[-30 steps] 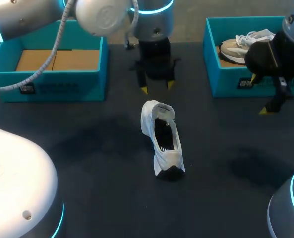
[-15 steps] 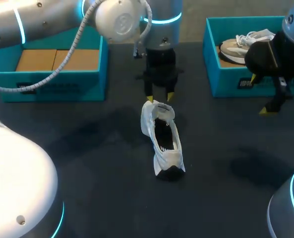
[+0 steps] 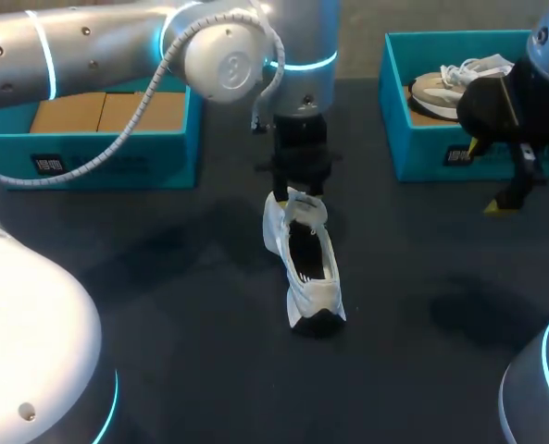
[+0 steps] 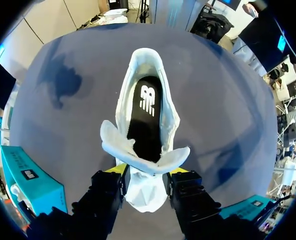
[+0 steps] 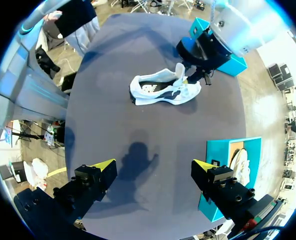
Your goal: Take the shoe out of the shoebox, open the shoe tongue, remove and reinsert the insole, then place the shoe into the shoebox
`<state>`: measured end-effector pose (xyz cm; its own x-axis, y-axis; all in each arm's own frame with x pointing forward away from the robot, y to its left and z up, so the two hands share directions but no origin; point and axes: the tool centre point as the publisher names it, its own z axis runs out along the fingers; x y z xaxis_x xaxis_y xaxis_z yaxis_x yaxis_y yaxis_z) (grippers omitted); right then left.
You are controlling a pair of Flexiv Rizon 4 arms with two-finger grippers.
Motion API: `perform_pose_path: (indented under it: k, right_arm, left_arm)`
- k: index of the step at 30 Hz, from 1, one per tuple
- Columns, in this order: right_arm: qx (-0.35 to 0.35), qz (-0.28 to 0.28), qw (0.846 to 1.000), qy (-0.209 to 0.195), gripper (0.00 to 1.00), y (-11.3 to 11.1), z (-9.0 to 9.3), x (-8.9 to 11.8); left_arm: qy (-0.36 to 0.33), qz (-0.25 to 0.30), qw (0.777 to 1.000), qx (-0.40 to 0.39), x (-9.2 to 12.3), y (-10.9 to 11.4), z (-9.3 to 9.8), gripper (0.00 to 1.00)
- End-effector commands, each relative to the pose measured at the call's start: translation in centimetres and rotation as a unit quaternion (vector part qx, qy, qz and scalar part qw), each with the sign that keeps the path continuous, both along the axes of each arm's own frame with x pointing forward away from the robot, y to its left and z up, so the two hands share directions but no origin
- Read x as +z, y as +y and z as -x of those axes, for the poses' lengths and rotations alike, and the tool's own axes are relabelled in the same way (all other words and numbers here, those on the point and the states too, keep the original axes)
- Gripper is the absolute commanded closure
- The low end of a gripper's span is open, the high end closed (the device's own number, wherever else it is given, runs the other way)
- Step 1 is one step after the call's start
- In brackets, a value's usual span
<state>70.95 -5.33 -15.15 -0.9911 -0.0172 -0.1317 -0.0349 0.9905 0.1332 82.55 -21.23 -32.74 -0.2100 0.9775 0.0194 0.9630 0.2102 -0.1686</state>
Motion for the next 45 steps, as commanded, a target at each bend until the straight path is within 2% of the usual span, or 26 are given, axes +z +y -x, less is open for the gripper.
perform_pose_path:
  k: [1,10,23,26,31,37,42,45]
  right_arm:
    - [-0.001,0.002,1.0,0.002,0.0,0.2,-0.2,0.0]
    - [-0.001,0.002,1.0,0.002,0.0,0.2,-0.2,0.0]
    - [-0.001,0.002,1.0,0.002,0.0,0.2,-0.2,0.0]
    - [-0.001,0.002,1.0,0.002,0.0,0.2,-0.2,0.0]
    - [-0.001,0.002,1.0,0.002,0.0,0.2,-0.2,0.0]
    - [-0.001,0.002,1.0,0.002,0.0,0.2,-0.2,0.0]
    - [-0.001,0.002,1.0,0.002,0.0,0.2,-0.2,0.0]
    - [-0.001,0.002,1.0,0.002,0.0,0.2,-0.2,0.0]
  left_arm:
    - [0.001,0.004,1.0,-0.001,0.1,-0.2,0.5,0.61]
    - [-0.005,0.014,1.0,-0.009,1.6,-0.4,1.5,0.6]
    - [0.011,0.013,0.999,-0.032,1.0,-0.9,4.6,0.57]
    - [0.007,0.017,0.999,-0.032,1.7,-0.8,4.7,0.56]
    - [-0.008,0.023,0.999,-0.022,2.7,-1.2,3.8,0.53]
    - [-0.013,0.003,1.0,-0.025,2.0,-1.5,4.3,0.54]
    - [-0.004,-0.001,1.0,-0.014,1.1,-1.3,5.5,0.56]
    - [0.01,0.001,1.0,-0.006,0.2,-1.3,6.4,0.53]
